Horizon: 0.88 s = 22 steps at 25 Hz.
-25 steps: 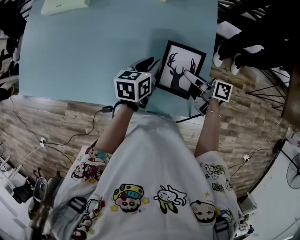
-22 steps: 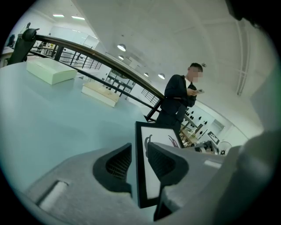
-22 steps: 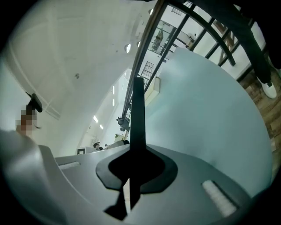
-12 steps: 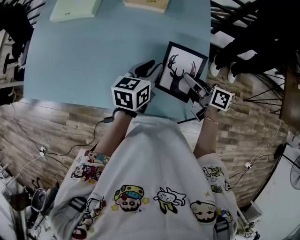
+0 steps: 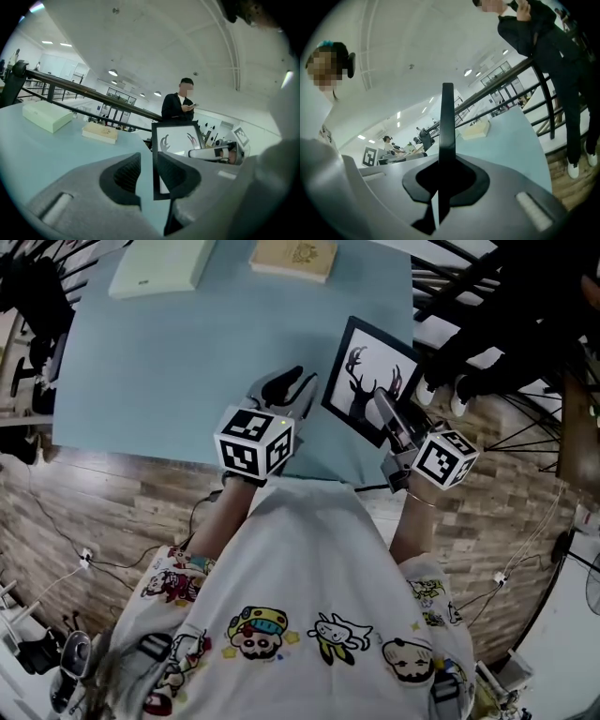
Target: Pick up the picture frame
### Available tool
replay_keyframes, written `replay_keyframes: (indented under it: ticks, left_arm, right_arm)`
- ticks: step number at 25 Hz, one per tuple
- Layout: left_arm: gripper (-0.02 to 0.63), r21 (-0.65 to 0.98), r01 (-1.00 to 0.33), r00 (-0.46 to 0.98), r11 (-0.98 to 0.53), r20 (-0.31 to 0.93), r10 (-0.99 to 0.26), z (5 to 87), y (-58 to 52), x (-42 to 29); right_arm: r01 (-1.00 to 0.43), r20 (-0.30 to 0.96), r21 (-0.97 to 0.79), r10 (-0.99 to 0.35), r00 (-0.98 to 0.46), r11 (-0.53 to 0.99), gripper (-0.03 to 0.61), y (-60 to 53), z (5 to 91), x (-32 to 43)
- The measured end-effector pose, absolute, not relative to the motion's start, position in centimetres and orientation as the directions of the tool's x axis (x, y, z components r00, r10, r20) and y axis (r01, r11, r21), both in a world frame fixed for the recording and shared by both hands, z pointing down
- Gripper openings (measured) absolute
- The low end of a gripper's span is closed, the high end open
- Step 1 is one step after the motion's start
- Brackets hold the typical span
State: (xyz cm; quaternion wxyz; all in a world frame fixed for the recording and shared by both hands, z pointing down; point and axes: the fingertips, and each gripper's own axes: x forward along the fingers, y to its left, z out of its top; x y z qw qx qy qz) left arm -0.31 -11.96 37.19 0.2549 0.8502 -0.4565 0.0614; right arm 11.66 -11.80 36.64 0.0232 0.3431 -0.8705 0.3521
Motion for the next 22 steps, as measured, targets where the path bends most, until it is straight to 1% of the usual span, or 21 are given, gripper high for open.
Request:
replay_keyframes:
  ticks: [5,10,12,16,22]
  left_arm:
    - [0.094,0.292,-0.827,0.558,-0.481,0.324,-0.764,35.5,-11.2,-1.1]
    - [0.083,0.242,-0.833,0.552,-0.497,0.311,-0.774,34.6,-10.6,-2.1]
    - [0.06,0.218,-0.838,0.545,-0.5,0.304,-0.781,34.2,-10.4,-2.2]
    - [0.038,0.186,-0.845,0.535,-0.502,0.293,-0.792,33.8,-9.6,-2.3]
    - [0.002,0.159,-0.863,0.506,-0.48,0.303,-0.808,34.2,-8.5,-3.1]
  right_arm:
    - [-0.735,0.296,-0.405,-0.683,-0.668,0.543,0.021,-11.1,34.2,12.0]
    - [-0.822,0.288,-0.239,-0.77,-0.569,0.518,0.021,-10.2,32.7,12.3]
    - [-0.844,0.28,-0.19,-0.796,-0.537,0.502,0.021,-9.9,32.2,12.6]
    - [-0.873,0.26,-0.101,-0.835,-0.486,0.477,0.021,-9.3,31.5,13.2]
    - [-0.888,0.248,-0.019,-0.859,-0.449,0.459,0.021,-8.5,31.4,13.4]
